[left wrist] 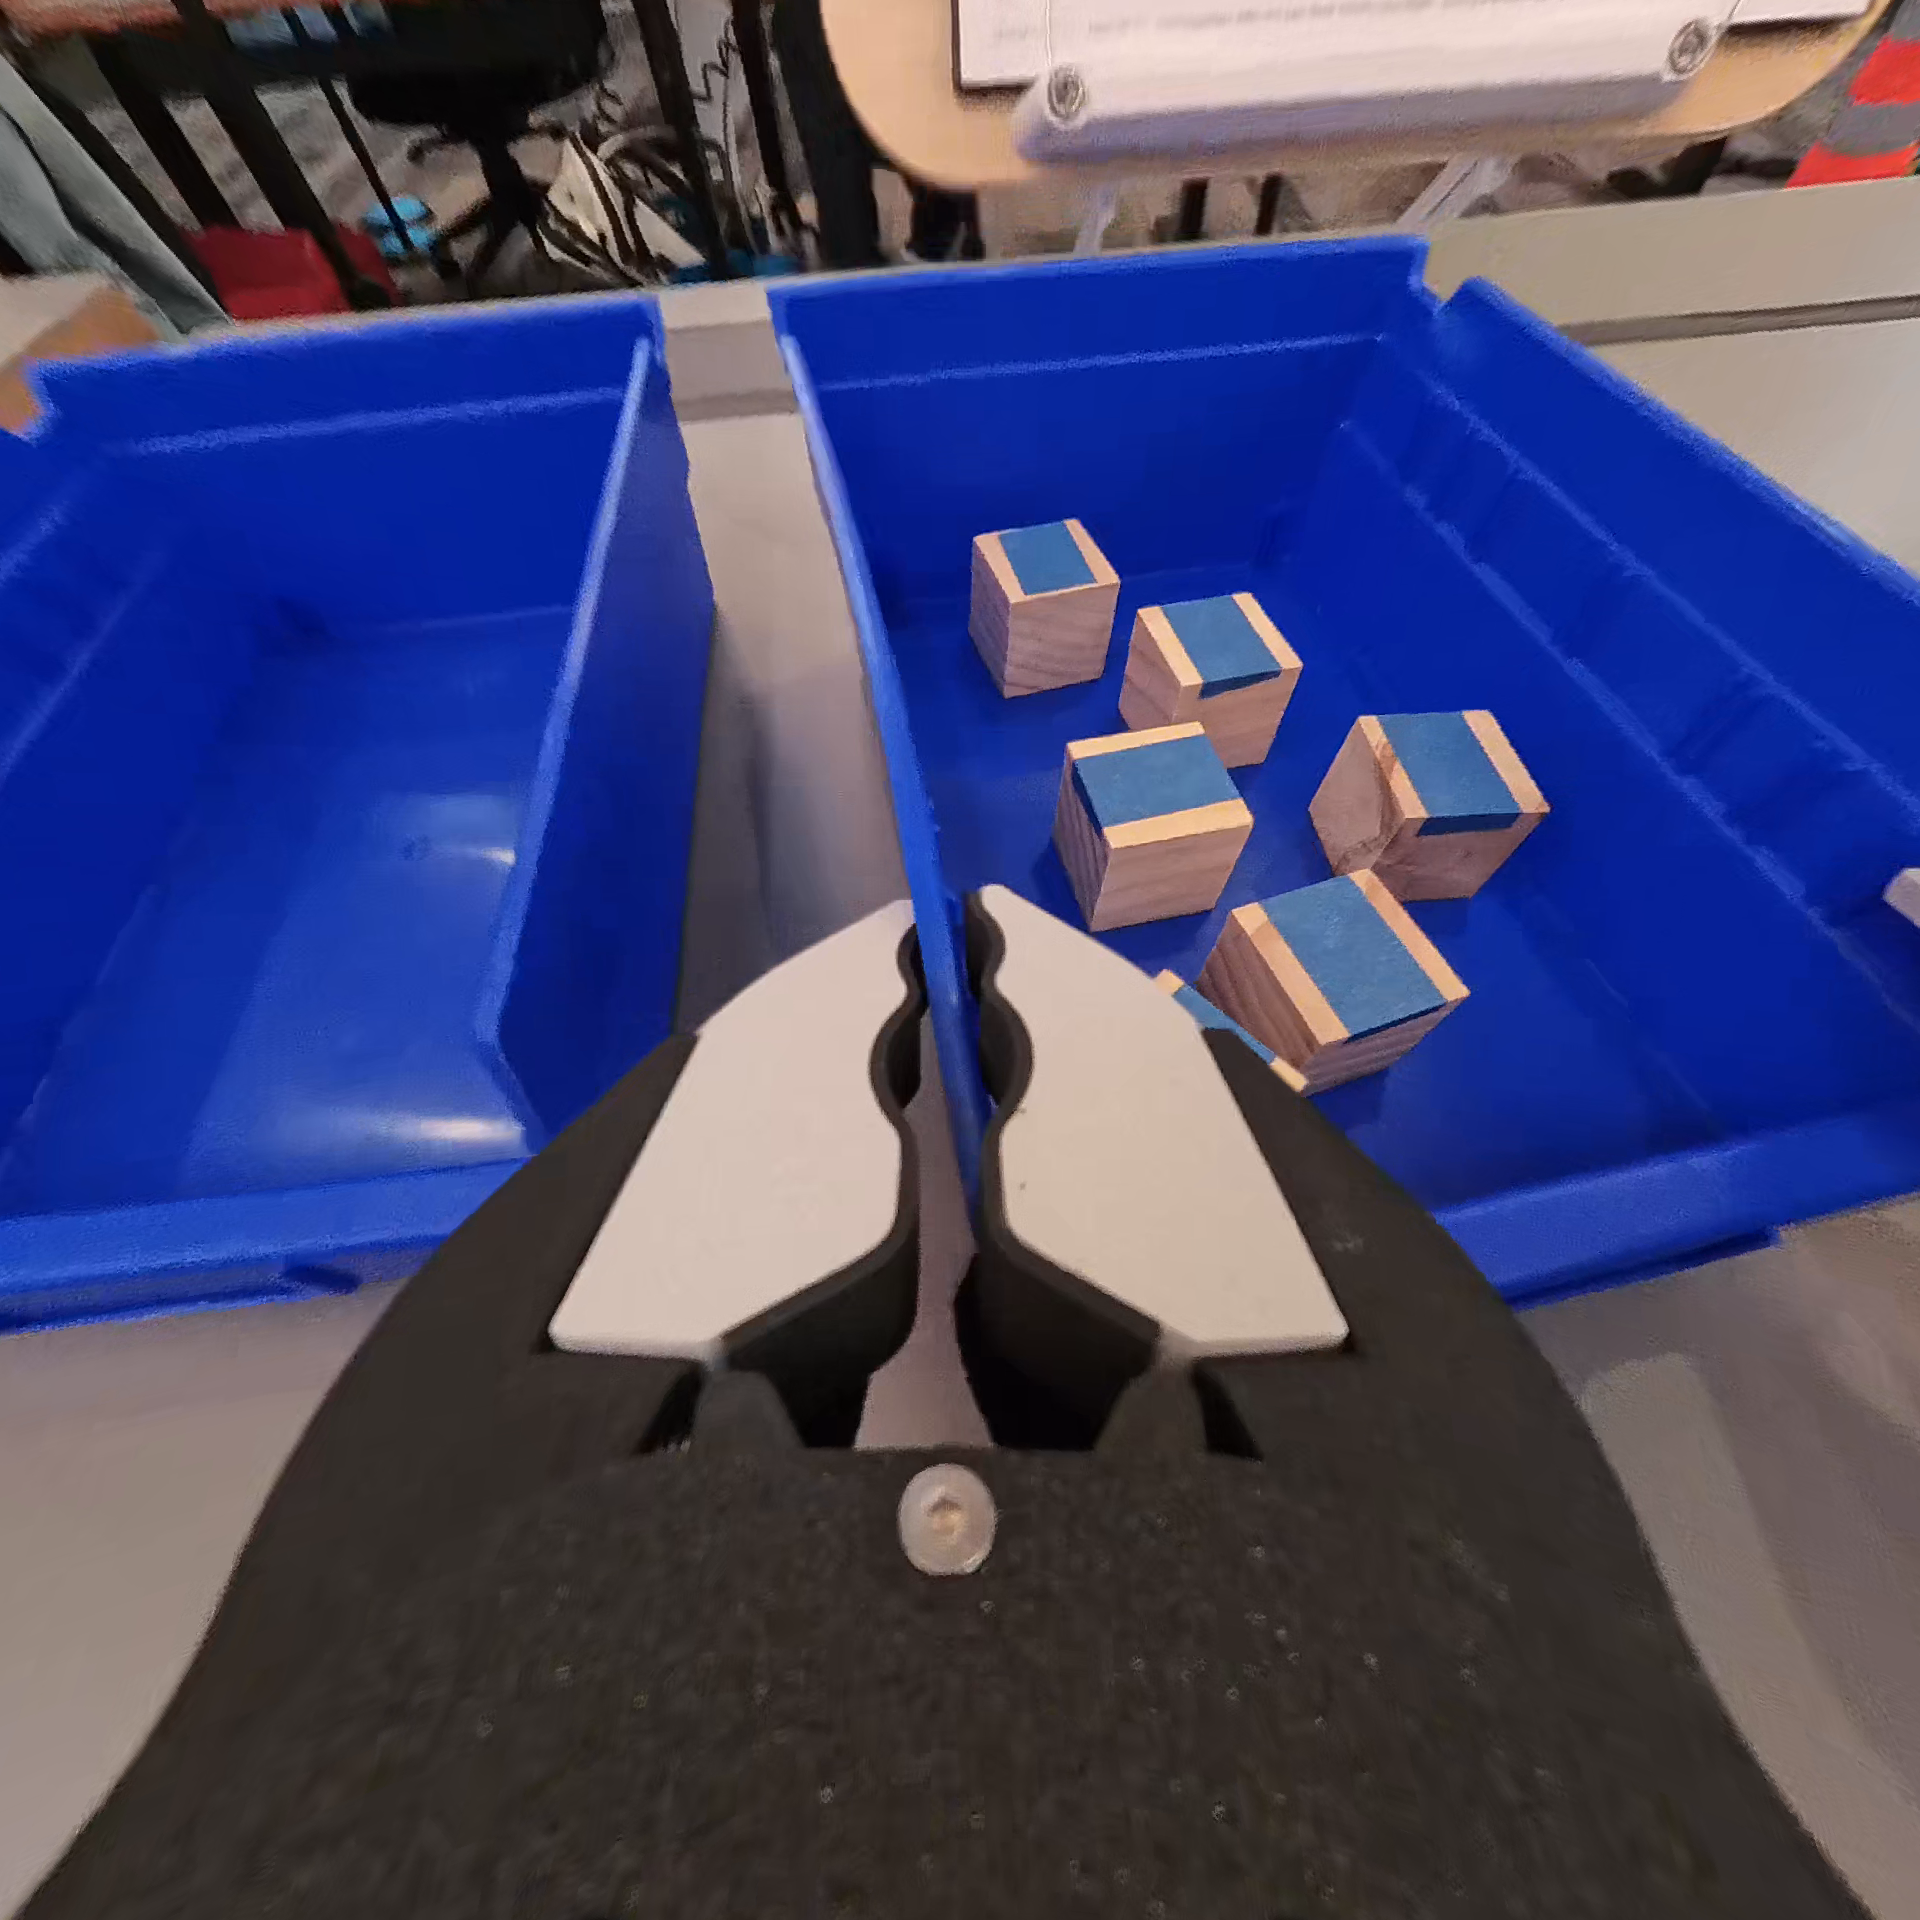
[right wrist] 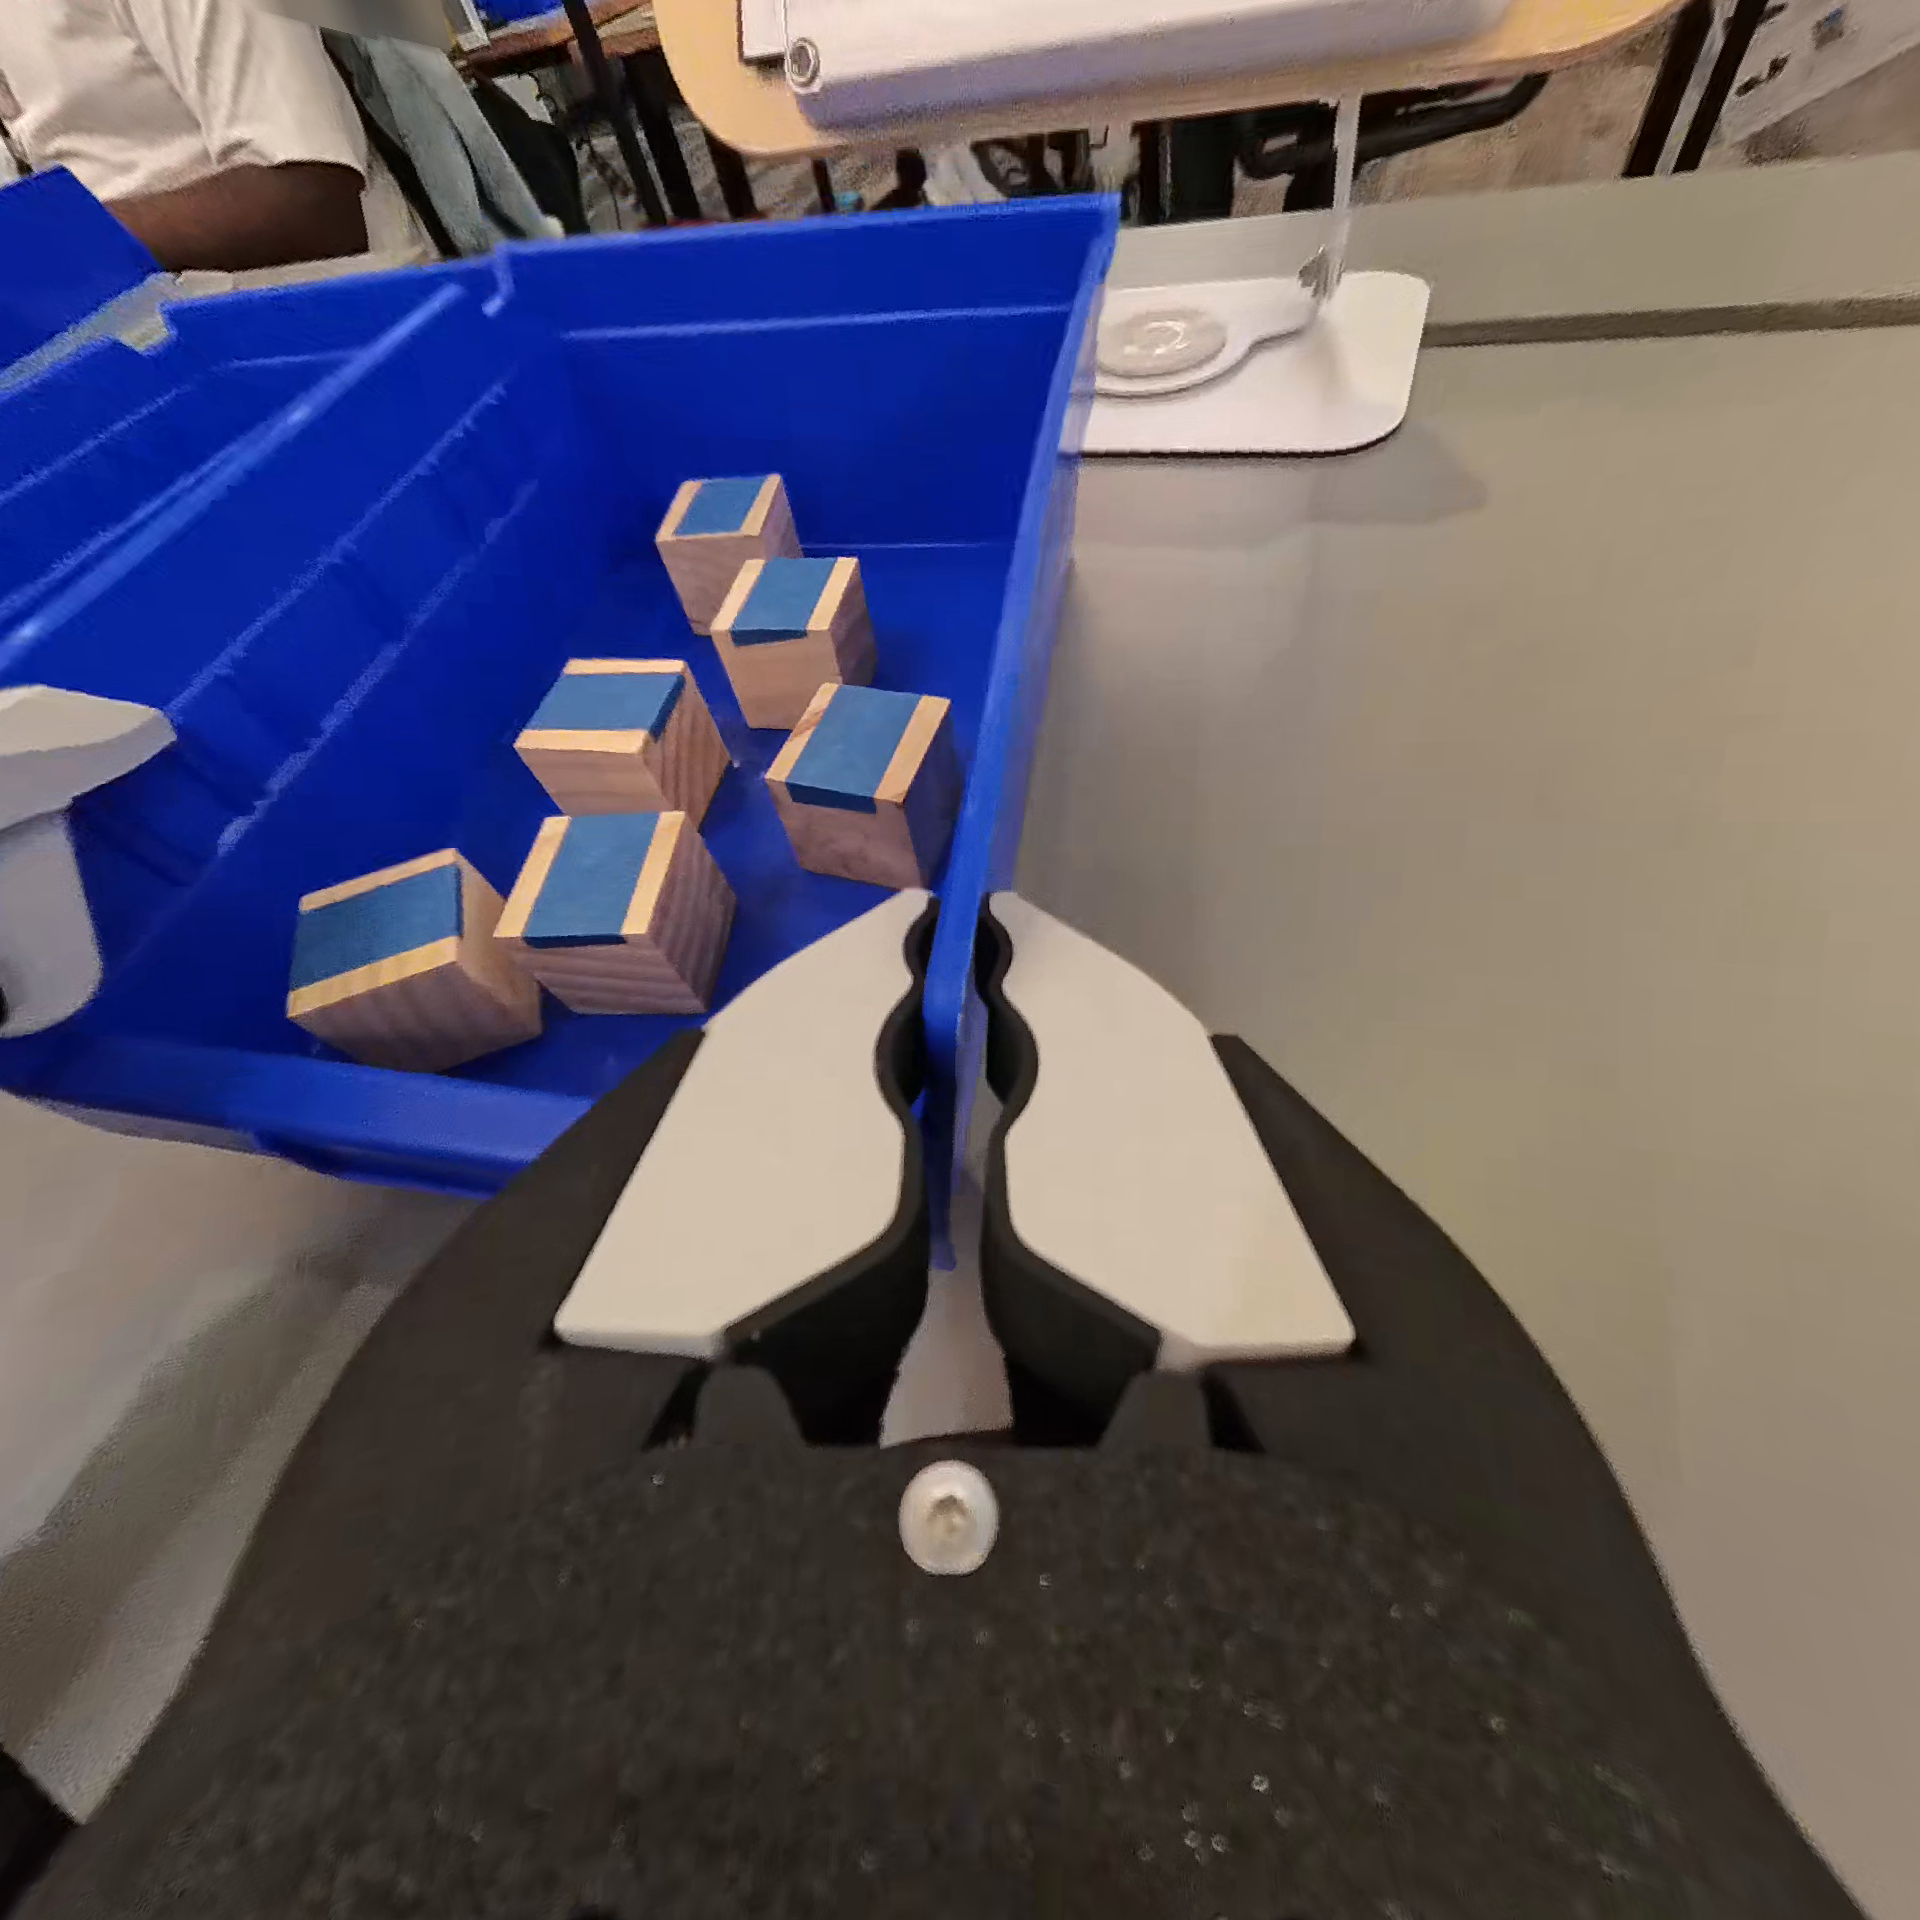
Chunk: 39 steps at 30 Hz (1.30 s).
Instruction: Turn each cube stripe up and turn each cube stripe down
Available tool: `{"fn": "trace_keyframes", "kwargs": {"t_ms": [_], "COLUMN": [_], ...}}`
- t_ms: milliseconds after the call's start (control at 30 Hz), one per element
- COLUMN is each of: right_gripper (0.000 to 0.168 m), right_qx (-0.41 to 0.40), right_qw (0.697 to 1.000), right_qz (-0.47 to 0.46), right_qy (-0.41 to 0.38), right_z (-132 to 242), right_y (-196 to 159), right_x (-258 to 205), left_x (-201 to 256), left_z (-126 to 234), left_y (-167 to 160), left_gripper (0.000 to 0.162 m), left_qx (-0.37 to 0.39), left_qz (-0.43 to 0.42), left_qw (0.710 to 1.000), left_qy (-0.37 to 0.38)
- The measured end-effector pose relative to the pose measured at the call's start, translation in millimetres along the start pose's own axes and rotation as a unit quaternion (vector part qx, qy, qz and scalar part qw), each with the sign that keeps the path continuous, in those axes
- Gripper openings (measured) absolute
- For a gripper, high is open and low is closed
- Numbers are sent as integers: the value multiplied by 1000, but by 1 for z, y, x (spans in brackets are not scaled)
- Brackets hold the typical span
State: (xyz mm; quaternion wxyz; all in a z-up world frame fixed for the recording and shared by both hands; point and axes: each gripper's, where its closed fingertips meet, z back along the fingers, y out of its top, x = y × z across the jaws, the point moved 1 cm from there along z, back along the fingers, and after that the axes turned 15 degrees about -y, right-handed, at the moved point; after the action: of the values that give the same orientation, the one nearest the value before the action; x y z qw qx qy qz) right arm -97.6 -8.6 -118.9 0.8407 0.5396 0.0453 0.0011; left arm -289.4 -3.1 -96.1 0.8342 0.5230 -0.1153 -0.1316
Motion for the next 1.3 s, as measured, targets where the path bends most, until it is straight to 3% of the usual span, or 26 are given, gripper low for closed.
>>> {"fn": "trace_keyframes", "kwargs": {"t_ms": [167, 267, 333, 367, 433, 500, 600, 700, 767, 833, 933, 1000, 1200, 1300], "right_gripper": [10, 29, 29, 29, 23, 24, 18, 19, 28, 28, 14, 5, 11, 22], "right_qx": [14, 80, 160, 188, 211, 211, 199, 242, 268, 235, 191, 181, 166, 131], "right_qw": [999, 995, 984, 978, 969, 964, 955, 939, 929, 929, 939, 938, 943, 956], "right_qz": [28, 53, 74, 87, 105, 103, 115, 184, 221, 239, 207, 198, 196, 166], "right_qy": [19, 27, 24, 34, 73, 125, 188, 160, 130, 154, 195, 221, 210, 205], "right_z": [1, 23, 46, 57, 70, 78, 85, 88, 88, 88, 94, 98, 92, 84], "right_y": [2, 10, 23, 26, 24, 19, 8, 4, -1, -16, -24, -24, -16, -18], "right_x": [5, 16, 20, 16, -2, -26, -62, -81, -89, -103, -120, -133, -181, -207], "left_x": [5, 4, -21, -48, -111, -169, -226, -246, -261, -280, -283, -272, -246, -225], "left_z": [-2, 38, 78, 98, 136, 156, 139, 106, 92, 85, 66, 62, 100, 133], "left_y": [-5, 11, 15, 15, 13, 2, -22, -33, -29, -22, -24, -25, -45, -62], "left_gripper": [11, 59, 56, 56, 56, 50, 49, 47, 47, 43, 27, 2, 2, 2], "left_qx": [21, 78, 128, 154, 211, 218, 147, 113, 116, 120, 96, 82, 80, 85], "left_qz": [26, 52, 38, 30, 8, -12, 4, 38, 36, 30, 67, 92, 111, 108], "left_qw": [999, 992, 988, 987, 977, 972, 985, 992, 991, 987, 991, 992, 988, 984], "left_qy": [-41, -90, -83, -44, 42, 92, 90, 45, 63, 99, 57, 6, 69, 110]}}
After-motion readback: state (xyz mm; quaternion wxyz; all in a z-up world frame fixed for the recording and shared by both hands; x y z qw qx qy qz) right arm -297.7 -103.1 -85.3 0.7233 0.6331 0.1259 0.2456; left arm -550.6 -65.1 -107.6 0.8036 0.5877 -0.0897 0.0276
